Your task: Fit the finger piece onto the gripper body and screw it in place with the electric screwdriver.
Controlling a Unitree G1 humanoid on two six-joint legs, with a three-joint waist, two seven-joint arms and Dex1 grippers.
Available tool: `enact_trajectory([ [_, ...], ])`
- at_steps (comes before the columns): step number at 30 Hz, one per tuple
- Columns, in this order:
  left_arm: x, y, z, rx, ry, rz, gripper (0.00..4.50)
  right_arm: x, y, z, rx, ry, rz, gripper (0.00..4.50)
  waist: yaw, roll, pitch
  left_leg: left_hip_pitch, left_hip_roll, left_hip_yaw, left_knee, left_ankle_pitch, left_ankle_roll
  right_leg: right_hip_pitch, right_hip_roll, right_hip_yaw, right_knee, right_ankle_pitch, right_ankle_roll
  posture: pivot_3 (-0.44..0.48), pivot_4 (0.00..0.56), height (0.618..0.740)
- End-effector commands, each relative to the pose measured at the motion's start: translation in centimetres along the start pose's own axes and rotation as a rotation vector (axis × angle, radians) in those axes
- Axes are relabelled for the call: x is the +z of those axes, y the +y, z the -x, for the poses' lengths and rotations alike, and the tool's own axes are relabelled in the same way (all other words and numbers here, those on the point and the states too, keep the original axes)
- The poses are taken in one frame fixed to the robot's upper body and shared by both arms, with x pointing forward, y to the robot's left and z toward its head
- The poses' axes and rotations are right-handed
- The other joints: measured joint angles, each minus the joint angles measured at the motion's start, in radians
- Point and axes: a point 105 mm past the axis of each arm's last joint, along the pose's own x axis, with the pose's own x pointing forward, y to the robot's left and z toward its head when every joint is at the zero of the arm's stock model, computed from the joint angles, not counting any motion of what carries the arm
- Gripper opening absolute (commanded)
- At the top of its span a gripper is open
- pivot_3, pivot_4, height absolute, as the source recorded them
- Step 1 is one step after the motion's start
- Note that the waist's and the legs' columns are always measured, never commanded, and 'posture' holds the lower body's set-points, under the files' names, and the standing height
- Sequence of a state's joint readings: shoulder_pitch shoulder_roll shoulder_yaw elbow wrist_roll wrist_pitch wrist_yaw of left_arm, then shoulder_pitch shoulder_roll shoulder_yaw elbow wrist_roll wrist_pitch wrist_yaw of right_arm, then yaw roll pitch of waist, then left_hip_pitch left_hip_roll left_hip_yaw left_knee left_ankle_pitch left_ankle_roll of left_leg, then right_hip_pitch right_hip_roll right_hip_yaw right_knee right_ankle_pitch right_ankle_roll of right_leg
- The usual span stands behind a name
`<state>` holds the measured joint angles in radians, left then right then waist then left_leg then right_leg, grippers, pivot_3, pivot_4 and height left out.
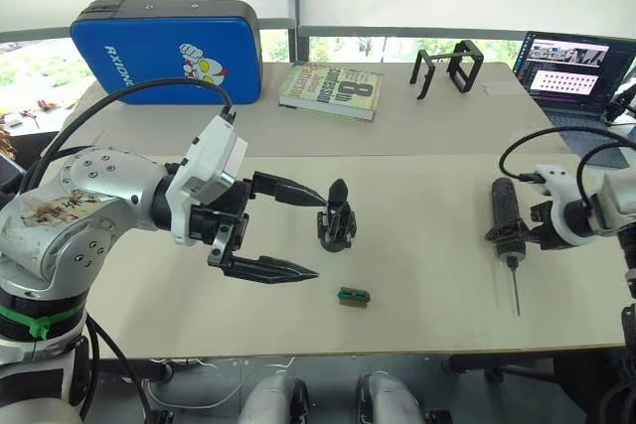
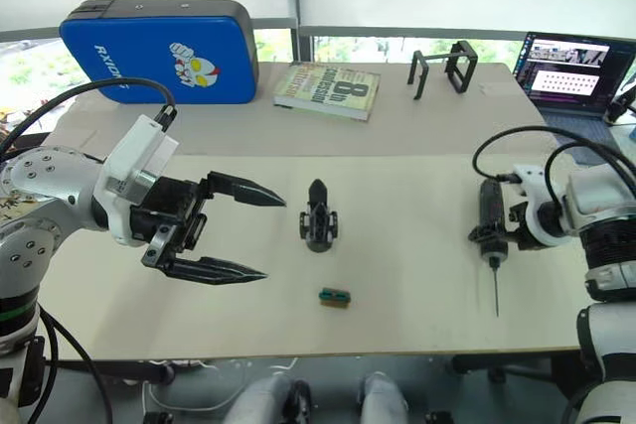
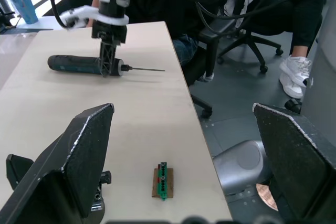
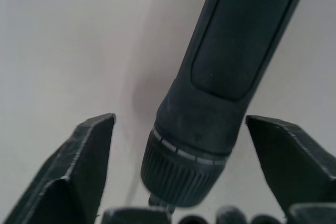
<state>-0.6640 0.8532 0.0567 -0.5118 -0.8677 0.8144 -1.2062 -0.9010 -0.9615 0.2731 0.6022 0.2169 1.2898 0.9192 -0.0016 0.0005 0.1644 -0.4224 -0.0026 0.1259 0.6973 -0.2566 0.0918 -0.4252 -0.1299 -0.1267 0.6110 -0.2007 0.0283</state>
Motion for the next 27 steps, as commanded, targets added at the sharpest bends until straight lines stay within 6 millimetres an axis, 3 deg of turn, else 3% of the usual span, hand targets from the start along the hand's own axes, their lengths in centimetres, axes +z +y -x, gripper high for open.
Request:
enact_trajectory([
  [1,0.7,0.1,-0.2,0.026,-0.011,-0.056,4.50,1.6,-0.2,0.4,0.004,-0.067,0.101,3.00,-0.002,0.000,0.000,0.000,0.000,0.000,0.000,0.000,0.000,0.000,0.000,0.000,0.000,0.000,0.000,0.000,0.150,0.740],
  [4,0.1,-0.3,-0.1,0.028,0.014,-0.057,4.50,2.8,0.7,1.6,0.061,-0.119,0.404,1.95,-0.009,0.001,0.001,0.001,0.000,0.001,0.000,0.000,0.000,0.000,0.000,0.000,0.000,-0.001,0.002,0.000,0.150,0.740],
  [8,-0.1,-0.7,-0.4,0.024,0.012,-0.059,4.50,2.7,1.7,2.9,0.109,-0.082,0.857,1.89,-0.008,0.007,0.006,0.001,0.000,0.002,0.000,0.000,0.000,-0.001,0.001,0.001,0.001,-0.001,0.003,0.000,0.150,0.740],
  [11,-0.4,-1.3,-0.8,0.004,0.016,-0.065,4.50,2.5,1.3,2.3,0.095,-0.042,0.983,1.89,-0.011,0.007,0.006,0.002,0.001,0.003,0.000,0.000,0.000,0.000,0.001,0.001,0.001,-0.001,0.003,0.000,0.150,0.740],
  [15,-0.4,-1.5,-1.1,-0.005,0.015,-0.069,4.50,2.1,0.7,1.3,0.102,0.018,1.009,1.89,-0.012,0.007,0.006,0.004,0.001,0.005,0.000,0.000,-0.001,0.001,0.001,0.003,0.001,-0.001,0.003,0.000,0.150,0.740],
  [17,-0.4,-1.5,-1.1,-0.008,0.019,-0.073,4.50,1.9,0.6,1.3,0.118,0.064,0.996,2.94,-0.011,0.007,0.007,0.005,0.001,0.006,0.000,0.000,-0.001,0.001,0.001,0.003,0.002,-0.001,0.002,0.000,0.150,0.740],
  [21,-0.6,-1.8,-1.1,-0.014,0.035,-0.086,4.50,2.1,0.6,2.0,0.127,0.151,0.970,4.33,-0.011,0.007,0.007,0.005,0.001,0.006,0.000,0.000,-0.001,0.001,0.001,0.004,0.002,-0.001,0.001,0.000,0.150,0.740],
  [27,-1.0,-1.9,-1.3,-0.018,0.045,-0.097,4.50,2.0,0.7,1.9,0.153,0.241,0.951,4.45,-0.010,0.007,0.007,0.006,0.001,0.007,0.000,0.000,-0.001,0.002,0.001,0.004,0.002,0.000,-0.001,0.000,0.150,0.740],
])
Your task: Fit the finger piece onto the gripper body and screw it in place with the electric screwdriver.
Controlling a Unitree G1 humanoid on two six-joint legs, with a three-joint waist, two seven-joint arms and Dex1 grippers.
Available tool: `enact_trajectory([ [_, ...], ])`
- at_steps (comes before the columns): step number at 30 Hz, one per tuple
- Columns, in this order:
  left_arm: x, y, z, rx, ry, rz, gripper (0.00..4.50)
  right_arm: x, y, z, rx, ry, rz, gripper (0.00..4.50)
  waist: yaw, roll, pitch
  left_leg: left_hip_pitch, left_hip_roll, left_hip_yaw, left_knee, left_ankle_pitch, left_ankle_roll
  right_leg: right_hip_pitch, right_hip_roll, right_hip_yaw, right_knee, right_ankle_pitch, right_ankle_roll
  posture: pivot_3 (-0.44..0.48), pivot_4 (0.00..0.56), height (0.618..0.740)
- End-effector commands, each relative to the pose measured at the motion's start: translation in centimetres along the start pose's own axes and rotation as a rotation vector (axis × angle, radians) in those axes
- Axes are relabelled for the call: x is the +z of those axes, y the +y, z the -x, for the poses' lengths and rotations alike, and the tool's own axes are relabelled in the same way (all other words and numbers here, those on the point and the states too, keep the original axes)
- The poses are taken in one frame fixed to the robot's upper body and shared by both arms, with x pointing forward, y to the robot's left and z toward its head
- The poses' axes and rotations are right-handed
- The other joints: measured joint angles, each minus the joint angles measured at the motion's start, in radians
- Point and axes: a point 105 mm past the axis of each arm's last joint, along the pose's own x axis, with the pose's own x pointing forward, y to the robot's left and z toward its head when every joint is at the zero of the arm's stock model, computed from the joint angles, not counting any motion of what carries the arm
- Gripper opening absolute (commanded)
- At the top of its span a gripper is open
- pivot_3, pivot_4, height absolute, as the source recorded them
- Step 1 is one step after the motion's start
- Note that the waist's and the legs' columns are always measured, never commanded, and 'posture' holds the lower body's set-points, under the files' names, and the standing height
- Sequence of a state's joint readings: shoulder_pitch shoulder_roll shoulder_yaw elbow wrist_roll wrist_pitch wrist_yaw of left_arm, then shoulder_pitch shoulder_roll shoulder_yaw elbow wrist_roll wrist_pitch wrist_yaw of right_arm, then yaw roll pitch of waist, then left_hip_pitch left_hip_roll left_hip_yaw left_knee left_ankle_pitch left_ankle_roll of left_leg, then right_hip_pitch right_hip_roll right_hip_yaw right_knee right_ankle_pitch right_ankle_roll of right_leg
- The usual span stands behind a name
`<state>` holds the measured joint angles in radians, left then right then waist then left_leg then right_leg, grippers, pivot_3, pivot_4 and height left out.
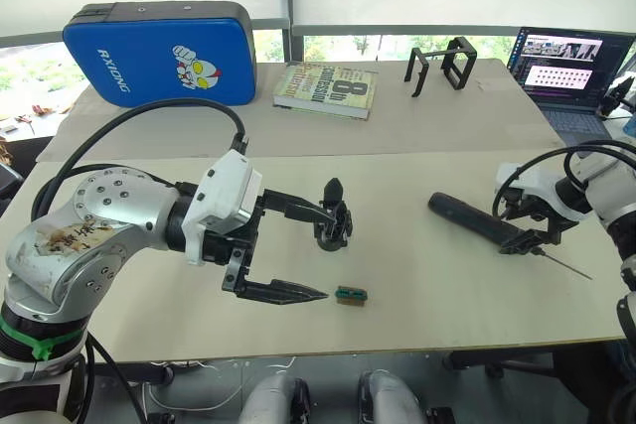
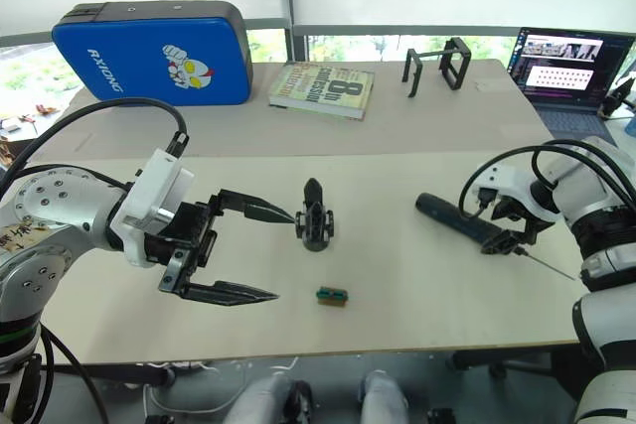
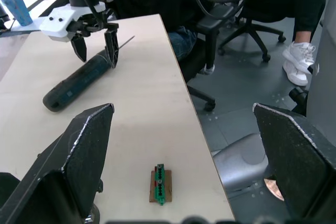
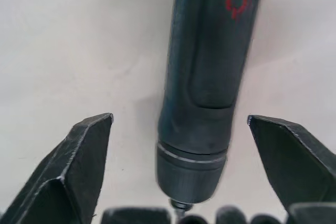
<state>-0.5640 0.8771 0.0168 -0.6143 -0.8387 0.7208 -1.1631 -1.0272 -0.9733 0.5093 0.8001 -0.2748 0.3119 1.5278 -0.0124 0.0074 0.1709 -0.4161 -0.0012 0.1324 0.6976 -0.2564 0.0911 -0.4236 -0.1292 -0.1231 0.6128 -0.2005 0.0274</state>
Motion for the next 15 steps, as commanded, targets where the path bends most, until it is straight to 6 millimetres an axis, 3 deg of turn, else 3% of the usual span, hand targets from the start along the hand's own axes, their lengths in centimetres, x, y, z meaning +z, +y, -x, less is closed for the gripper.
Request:
enact_trajectory([
  [1,0.3,-0.4,-0.3,-0.008,0.006,-0.044,4.50,-0.7,-0.2,0.6,0.013,0.051,-0.007,4.45,0.001,0.000,0.000,0.000,0.000,0.000,0.000,0.000,0.000,0.000,0.000,0.000,0.000,0.000,0.000,0.000,0.150,0.740],
  [15,0.3,-0.3,-0.6,-0.010,0.000,-0.053,4.50,0.0,-0.8,-2.2,-0.005,0.078,0.012,4.45,-0.006,-0.002,-0.001,0.002,0.000,0.001,0.001,0.000,0.000,0.002,0.001,0.000,0.000,0.001,-0.001,0.000,0.150,0.740],
])
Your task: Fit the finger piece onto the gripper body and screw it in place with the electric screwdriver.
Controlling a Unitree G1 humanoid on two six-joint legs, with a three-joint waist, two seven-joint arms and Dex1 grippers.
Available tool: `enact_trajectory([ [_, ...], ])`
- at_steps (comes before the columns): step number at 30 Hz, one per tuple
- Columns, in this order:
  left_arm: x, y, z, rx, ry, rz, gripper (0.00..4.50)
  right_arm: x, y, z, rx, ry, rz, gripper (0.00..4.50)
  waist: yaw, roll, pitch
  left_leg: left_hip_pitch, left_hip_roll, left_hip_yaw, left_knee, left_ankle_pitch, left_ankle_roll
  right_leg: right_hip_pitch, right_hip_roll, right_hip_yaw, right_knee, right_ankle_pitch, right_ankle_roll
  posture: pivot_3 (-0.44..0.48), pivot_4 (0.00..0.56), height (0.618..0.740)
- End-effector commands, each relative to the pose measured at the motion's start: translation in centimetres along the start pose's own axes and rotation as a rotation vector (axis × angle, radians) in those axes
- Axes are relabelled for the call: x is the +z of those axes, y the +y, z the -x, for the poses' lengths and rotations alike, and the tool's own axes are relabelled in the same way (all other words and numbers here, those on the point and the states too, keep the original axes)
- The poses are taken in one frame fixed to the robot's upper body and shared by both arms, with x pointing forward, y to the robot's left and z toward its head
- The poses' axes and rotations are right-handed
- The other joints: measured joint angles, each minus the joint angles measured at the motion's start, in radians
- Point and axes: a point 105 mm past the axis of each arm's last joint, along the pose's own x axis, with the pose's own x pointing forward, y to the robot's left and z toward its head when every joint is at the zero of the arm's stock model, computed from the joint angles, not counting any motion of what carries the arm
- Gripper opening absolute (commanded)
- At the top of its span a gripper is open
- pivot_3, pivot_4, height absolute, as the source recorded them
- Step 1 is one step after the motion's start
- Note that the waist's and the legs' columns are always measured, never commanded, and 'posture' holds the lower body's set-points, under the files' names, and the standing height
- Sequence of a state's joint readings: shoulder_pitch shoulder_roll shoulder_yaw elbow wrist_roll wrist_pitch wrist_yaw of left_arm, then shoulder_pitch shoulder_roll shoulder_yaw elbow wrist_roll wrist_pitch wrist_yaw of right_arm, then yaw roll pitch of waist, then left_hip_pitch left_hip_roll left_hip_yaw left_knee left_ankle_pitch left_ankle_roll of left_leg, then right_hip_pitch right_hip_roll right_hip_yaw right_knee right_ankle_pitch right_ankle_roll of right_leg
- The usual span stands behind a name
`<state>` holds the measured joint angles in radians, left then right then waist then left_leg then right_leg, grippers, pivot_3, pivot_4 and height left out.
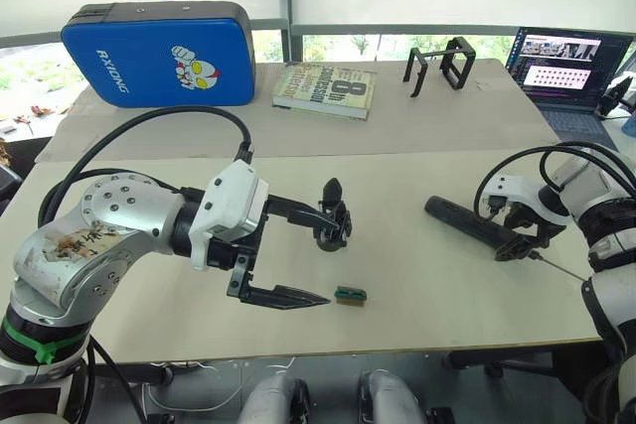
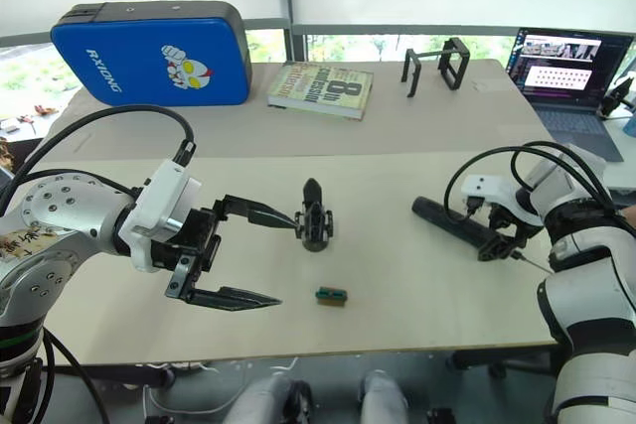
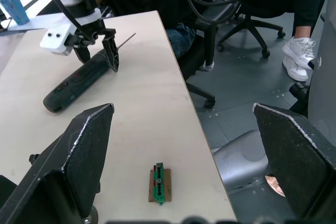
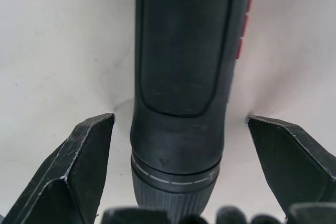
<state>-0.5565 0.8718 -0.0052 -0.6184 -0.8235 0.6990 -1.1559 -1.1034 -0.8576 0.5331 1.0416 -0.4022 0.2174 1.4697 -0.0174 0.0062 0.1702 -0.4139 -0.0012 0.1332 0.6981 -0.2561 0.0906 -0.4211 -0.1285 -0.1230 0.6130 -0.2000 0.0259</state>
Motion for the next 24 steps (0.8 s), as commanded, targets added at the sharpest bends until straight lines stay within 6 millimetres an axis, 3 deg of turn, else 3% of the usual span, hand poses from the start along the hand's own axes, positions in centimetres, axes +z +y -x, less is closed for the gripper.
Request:
enact_trajectory([
  [1,0.5,-0.2,-0.2,-0.006,0.000,-0.046,4.50,0.4,-0.1,-0.2,-0.009,-0.008,0.030,4.21,-0.001,-0.001,0.000,0.000,0.000,0.000,0.000,0.000,0.000,0.000,0.000,0.000,0.000,0.000,0.000,0.000,0.150,0.740],
  [8,-0.3,-0.2,-0.1,-0.014,0.031,-0.050,4.50,1.2,-0.6,0.0,-0.055,-0.006,0.132,1.97,-0.001,-0.001,0.000,0.001,0.001,0.000,0.000,0.000,0.000,0.000,0.001,0.000,0.001,0.000,-0.002,0.000,0.150,0.740],
  [11,-0.9,-0.6,-0.2,-0.037,0.042,-0.028,4.50,3.0,-1.7,2.5,-0.160,-0.067,0.272,1.94,-0.004,-0.001,0.000,0.002,0.000,0.001,0.000,0.000,0.000,0.000,0.001,0.001,0.001,0.000,-0.002,0.000,0.150,0.740],
  [14,-2.0,-1.1,-0.3,-0.064,0.052,0.018,4.50,5.4,-1.6,5.8,-0.211,-0.234,0.373,1.94,-0.006,0.002,0.002,0.001,0.000,0.003,-0.001,0.000,0.000,-0.003,0.001,0.003,0.002,0.000,-0.002,0.000,0.150,0.740],
  [17,-3.9,-1.2,-0.1,-0.071,0.086,0.032,4.50,6.6,0.3,8.0,-0.204,-0.464,0.435,1.94,0.000,0.004,0.002,0.001,0.001,0.003,-0.003,0.000,-0.001,-0.004,0.001,0.003,0.002,0.001,-0.004,0.000,0.150,0.740],
  [18,-4.0,-1.3,-0.2,-0.075,0.045,0.058,4.50,7.5,1.9,9.1,-0.184,-0.642,0.400,1.94,0.005,0.004,0.002,0.001,0.001,0.002,-0.003,0.001,-0.001,-0.003,0.001,0.002,0.002,0.001,-0.005,0.000,0.150,0.740],
  [21,-4.4,-1.4,0.0,-0.080,-0.021,0.112,4.50,8.3,5.6,11.5,-0.137,-0.967,0.297,1.94,0.022,0.003,0.002,0.000,0.003,0.000,-0.002,0.000,-0.001,-0.002,0.001,-0.001,0.002,0.000,-0.006,0.000,0.150,0.740],
  [24,-6.9,-2.0,0.1,-0.097,0.047,0.089,4.50,8.1,9.8,13.1,-0.101,-1.252,0.163,1.94,0.037,0.003,0.002,-0.002,0.003,-0.001,-0.002,0.000,0.000,-0.002,-0.002,-0.001,0.002,0.000,-0.006,0.000,0.150,0.740],
])
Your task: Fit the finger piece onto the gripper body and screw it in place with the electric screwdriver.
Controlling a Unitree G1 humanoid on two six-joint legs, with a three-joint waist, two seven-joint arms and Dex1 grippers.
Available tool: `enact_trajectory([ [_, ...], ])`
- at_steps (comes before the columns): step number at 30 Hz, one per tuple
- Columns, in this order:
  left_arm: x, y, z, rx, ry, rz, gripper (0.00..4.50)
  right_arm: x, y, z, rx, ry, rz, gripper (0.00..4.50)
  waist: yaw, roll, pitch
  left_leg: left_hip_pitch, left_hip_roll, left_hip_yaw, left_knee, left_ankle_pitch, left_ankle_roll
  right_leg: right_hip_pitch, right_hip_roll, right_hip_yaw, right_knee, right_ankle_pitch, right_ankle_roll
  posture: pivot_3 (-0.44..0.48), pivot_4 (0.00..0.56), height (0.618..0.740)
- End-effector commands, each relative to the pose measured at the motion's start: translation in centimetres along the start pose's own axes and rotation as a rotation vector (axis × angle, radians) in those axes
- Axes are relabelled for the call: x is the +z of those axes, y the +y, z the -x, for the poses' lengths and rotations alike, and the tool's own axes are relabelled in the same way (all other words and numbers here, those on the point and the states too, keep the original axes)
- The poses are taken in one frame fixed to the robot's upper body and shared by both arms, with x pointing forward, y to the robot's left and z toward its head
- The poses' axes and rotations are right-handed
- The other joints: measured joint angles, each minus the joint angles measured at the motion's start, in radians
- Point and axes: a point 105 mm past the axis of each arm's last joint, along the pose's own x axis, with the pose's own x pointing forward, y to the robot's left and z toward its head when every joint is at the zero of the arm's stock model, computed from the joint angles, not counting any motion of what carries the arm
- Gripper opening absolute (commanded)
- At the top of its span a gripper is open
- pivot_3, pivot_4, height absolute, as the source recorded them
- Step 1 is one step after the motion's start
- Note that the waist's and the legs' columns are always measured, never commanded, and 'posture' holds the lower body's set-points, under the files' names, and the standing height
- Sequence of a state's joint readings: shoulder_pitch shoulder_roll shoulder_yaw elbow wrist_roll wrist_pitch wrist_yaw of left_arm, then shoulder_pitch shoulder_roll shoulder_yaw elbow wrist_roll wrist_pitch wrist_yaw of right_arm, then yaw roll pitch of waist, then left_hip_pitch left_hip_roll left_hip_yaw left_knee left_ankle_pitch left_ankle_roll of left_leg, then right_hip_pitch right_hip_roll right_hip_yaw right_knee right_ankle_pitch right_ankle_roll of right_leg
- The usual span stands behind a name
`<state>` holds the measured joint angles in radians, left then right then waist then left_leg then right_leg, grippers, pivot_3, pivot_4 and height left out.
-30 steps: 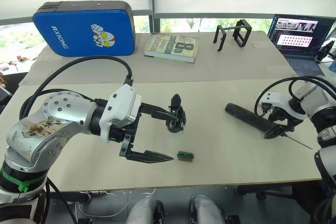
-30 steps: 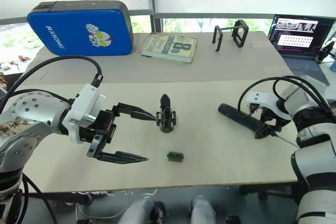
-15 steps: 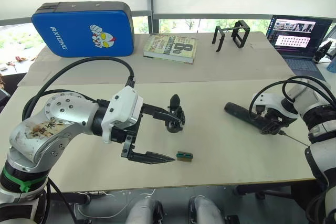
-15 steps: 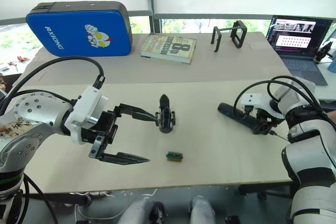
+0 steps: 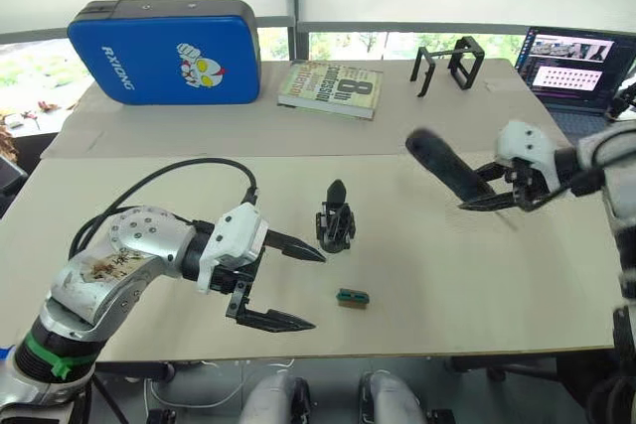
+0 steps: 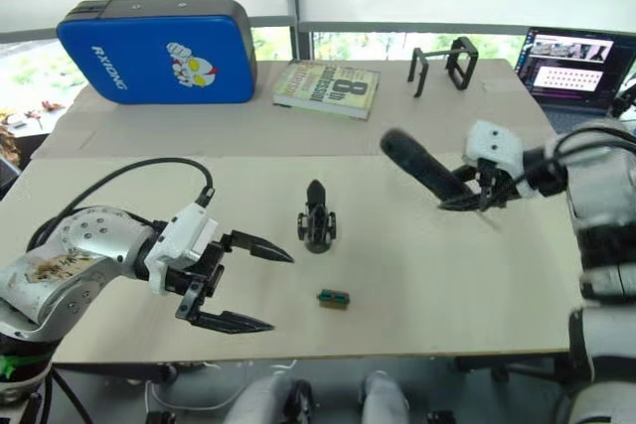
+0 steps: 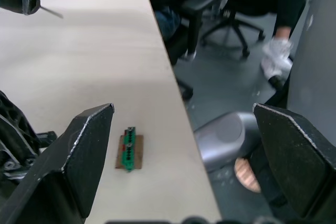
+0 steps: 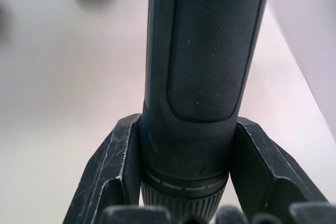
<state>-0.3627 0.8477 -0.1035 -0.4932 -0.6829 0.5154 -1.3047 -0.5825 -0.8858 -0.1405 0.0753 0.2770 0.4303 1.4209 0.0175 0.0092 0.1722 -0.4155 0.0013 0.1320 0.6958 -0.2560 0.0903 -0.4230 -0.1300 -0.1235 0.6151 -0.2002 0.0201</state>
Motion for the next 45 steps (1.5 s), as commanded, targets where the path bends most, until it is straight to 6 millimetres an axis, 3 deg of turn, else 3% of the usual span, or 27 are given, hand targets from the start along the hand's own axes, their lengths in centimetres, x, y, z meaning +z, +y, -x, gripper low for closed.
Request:
enact_trajectory([
  [1,-2.5,-0.3,0.2,-0.016,0.079,-0.072,4.50,5.3,3.3,2.2,-0.091,-0.347,-0.070,1.94,0.004,0.000,0.000,0.000,-0.001,0.000,0.001,0.000,0.000,-0.001,0.000,0.000,0.001,0.000,0.000,0.000,0.150,0.740],
  [6,-4.9,0.4,-0.4,0.016,0.084,-0.087,4.50,6.2,7.9,1.2,-0.109,-0.560,-0.196,1.94,0.005,0.000,0.000,0.000,-0.001,0.001,0.000,-0.006,-0.006,0.000,-0.002,0.000,-0.003,0.007,0.000,0.000,0.150,0.740],
  [10,-6.9,1.7,-1.4,0.047,0.079,-0.107,4.50,6.2,9.7,-0.1,-0.090,-0.626,-0.244,1.94,0.006,0.000,-0.001,0.000,-0.002,0.001,0.000,-0.007,-0.005,-0.001,-0.002,0.003,-0.003,0.008,0.002,0.000,0.150,0.740],
  [13,-7.6,2.7,-2.2,0.053,0.042,-0.076,4.50,5.8,10.7,-1.4,-0.080,-0.607,-0.162,1.94,0.006,0.000,-0.001,0.000,-0.002,0.002,0.001,-0.005,-0.001,-0.001,-0.001,0.002,-0.003,0.008,0.002,0.000,0.150,0.740],
  [19,-9.1,2.9,-3.0,0.013,0.054,-0.108,4.50,6.2,11.3,-2.8,-0.058,-0.630,-0.086,1.94,-0.005,-0.001,-0.001,0.000,-0.002,0.005,0.001,-0.002,0.006,-0.002,0.001,0.003,-0.003,0.008,0.002,0.000,0.150,0.740],
  [35,-9.7,4.4,-4.3,0.050,0.041,-0.140,4.50,7.5,12.1,-3.5,0.007,-0.644,-0.014,1.94,-0.002,-0.001,-0.001,0.000,-0.002,0.004,0.003,-0.003,0.008,-0.002,-0.001,0.003,-0.003,0.008,0.002,0.000,0.150,0.740],
  [45,-8.9,5.1,-4.4,0.052,0.039,-0.168,4.50,6.1,11.7,-4.3,0.007,-0.624,-0.091,1.94,-0.003,-0.001,-0.001,-0.001,-0.002,0.004,0.003,-0.003,0.008,-0.002,-0.001,0.003,-0.003,0.008,0.002,0.000,0.150,0.740],
])
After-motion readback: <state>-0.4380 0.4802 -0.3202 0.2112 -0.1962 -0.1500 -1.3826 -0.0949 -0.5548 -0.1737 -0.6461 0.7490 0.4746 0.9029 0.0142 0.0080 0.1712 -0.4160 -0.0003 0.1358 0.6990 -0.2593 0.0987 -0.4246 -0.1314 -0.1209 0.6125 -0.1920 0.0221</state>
